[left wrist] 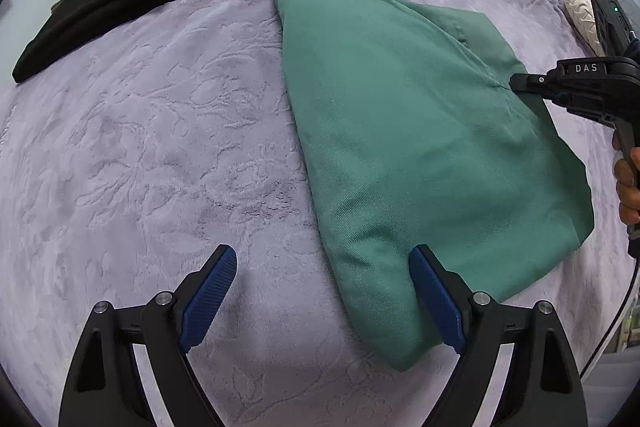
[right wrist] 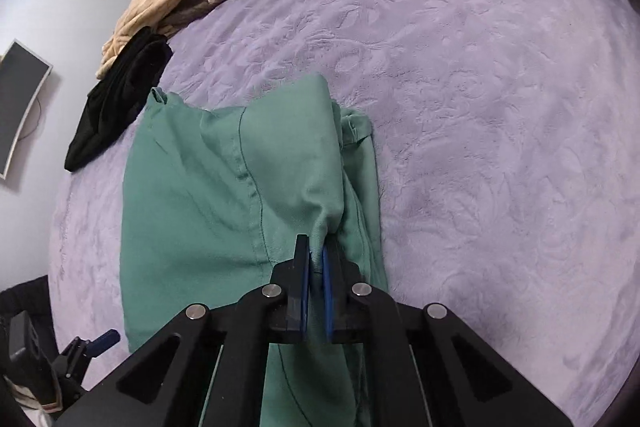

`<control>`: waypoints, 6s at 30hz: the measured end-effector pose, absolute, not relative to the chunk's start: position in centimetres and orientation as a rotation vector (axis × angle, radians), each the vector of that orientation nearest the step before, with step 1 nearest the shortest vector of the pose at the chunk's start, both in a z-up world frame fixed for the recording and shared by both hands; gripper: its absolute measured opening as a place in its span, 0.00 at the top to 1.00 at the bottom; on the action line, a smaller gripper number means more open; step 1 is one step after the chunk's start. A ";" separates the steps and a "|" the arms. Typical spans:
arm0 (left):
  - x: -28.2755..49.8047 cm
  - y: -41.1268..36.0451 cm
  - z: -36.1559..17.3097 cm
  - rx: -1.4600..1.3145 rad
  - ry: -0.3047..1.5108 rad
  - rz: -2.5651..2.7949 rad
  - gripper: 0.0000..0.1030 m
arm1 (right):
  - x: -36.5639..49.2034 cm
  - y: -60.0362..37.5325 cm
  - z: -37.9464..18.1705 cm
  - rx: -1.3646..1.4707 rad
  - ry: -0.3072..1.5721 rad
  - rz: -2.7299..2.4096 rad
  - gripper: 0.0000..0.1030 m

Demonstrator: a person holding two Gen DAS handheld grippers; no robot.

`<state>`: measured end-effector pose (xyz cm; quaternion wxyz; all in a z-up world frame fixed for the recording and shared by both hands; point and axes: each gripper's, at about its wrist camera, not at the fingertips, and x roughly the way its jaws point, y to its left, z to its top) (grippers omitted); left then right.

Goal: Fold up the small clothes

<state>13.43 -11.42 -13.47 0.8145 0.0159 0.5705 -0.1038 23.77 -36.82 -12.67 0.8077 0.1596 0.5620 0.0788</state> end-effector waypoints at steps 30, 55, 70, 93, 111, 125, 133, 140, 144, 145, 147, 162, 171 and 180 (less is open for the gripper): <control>12.8 -12.5 -13.6 0.062 1.269 -0.169 0.13 | 8.5 -41.6 -14.4 0.444 1.382 0.085 0.90; 14.1 -12.3 -12.9 0.072 1.352 -0.076 0.00 | 10.9 -41.9 -10.9 0.519 1.316 0.178 0.33; 19.5 -10.0 -13.8 -0.166 1.394 -0.133 0.00 | 19.2 -41.9 -14.9 0.639 1.329 0.395 0.23; 21.6 -14.1 -18.1 -0.294 1.466 -0.345 0.23 | 25.4 -40.7 -19.9 1.008 1.321 0.532 0.74; 15.1 -5.3 -7.9 -0.368 1.321 -0.469 0.56 | 16.2 -31.9 -9.0 1.093 1.211 0.697 0.78; 0.9 11.8 -10.7 -0.292 1.495 -0.284 0.51 | 7.0 -16.5 -16.0 1.017 1.491 0.472 0.73; -2.1 15.0 -7.2 -0.223 1.424 -0.279 0.49 | 7.6 -17.2 -8.0 0.639 1.323 0.318 0.54; -2.4 13.1 -7.0 -0.131 1.403 -0.296 0.49 | 10.2 -14.0 -11.9 0.360 1.396 0.264 0.95; -4.3 11.7 -8.7 -0.088 1.422 -0.300 0.42 | 10.8 -15.3 -15.2 0.417 1.438 0.252 0.95; -4.7 11.6 -8.8 -0.088 1.415 -0.292 0.37 | 10.7 -15.5 -15.1 0.419 1.429 0.257 0.96; -5.1 11.4 -8.8 -0.086 1.405 -0.276 0.36 | 10.2 -16.0 -14.5 0.426 1.421 0.251 0.95; -5.8 12.7 -6.9 -0.067 1.382 -0.201 0.36 | -3.3 -16.0 -6.9 0.390 1.445 0.338 0.34; -7.3 12.4 -9.0 -0.033 1.362 -0.178 0.22 | -6.9 -16.5 -11.3 0.237 1.516 0.145 0.36; -7.3 11.7 -8.7 -0.016 1.375 -0.156 0.22 | -7.8 -16.2 -13.0 0.204 1.526 0.079 0.36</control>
